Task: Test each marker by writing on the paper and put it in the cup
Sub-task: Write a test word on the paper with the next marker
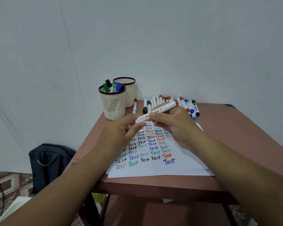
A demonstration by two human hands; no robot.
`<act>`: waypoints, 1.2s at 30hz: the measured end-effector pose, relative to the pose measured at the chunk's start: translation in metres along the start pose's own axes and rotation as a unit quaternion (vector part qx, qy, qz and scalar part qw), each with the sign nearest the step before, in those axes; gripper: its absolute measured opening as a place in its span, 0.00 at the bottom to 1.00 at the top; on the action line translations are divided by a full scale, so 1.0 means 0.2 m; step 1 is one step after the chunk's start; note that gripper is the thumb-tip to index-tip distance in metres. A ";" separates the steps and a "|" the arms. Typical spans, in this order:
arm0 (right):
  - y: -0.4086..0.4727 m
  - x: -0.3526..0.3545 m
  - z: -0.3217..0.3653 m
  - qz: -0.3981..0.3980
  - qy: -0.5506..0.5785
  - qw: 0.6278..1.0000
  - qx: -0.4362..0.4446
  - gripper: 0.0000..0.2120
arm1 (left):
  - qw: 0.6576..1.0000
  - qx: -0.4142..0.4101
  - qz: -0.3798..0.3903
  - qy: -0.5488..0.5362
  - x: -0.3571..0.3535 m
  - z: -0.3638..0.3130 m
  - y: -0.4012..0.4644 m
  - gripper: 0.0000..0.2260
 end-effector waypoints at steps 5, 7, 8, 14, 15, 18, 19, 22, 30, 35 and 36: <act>0.00 0.22 0.00 -0.096 0.127 0.987 -0.014 0.03 | 0.996 0.055 0.066 0.023 -0.07 0.03 -0.01 0.28; -0.01 0.33 -0.01 -0.129 0.128 0.983 -0.014 0.02 | 0.992 0.056 0.098 0.053 -0.11 0.02 0.00 0.24; -0.02 0.37 -0.03 -0.136 0.124 0.983 -0.020 0.03 | 0.990 0.060 0.113 0.066 -0.13 0.03 0.01 0.23; -0.06 0.42 -0.17 -0.116 0.037 0.991 -0.050 0.11 | 0.971 0.096 0.172 0.132 -0.19 0.11 0.02 0.19; -0.07 0.41 -0.16 -0.114 0.028 0.992 -0.042 0.10 | 0.971 0.096 0.171 0.134 -0.20 0.11 0.02 0.18; -0.08 0.39 -0.15 -0.107 -0.021 0.993 -0.035 0.08 | 0.970 0.107 0.172 0.136 -0.20 0.14 0.02 0.19; -0.09 0.39 -0.15 -0.104 -0.045 0.993 -0.035 0.08 | 0.970 0.110 0.173 0.134 -0.20 0.14 0.02 0.19; -0.10 0.38 -0.15 -0.105 -0.086 0.990 -0.036 0.09 | 0.969 0.111 0.176 0.130 -0.20 0.13 0.02 0.18; -0.08 0.38 -0.16 -0.098 -0.100 0.989 -0.040 0.12 | 0.968 0.114 0.183 0.130 -0.20 0.12 0.02 0.19; -0.08 0.37 -0.17 -0.093 -0.129 0.986 -0.047 0.09 | 0.969 0.113 0.181 0.128 -0.20 0.12 0.02 0.19; -0.08 0.37 -0.17 -0.093 -0.137 0.985 -0.050 0.09 | 0.969 0.113 0.180 0.128 -0.20 0.12 0.02 0.18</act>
Point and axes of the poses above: each hand's wrist, its own y-axis towards the middle knuckle, its own x-axis out of the back of the hand, z = x × y, the point moved 10 cm from there along y, towards the middle knuckle, and after that the axes turned 1 degree about -x, right-handed, at the moved point
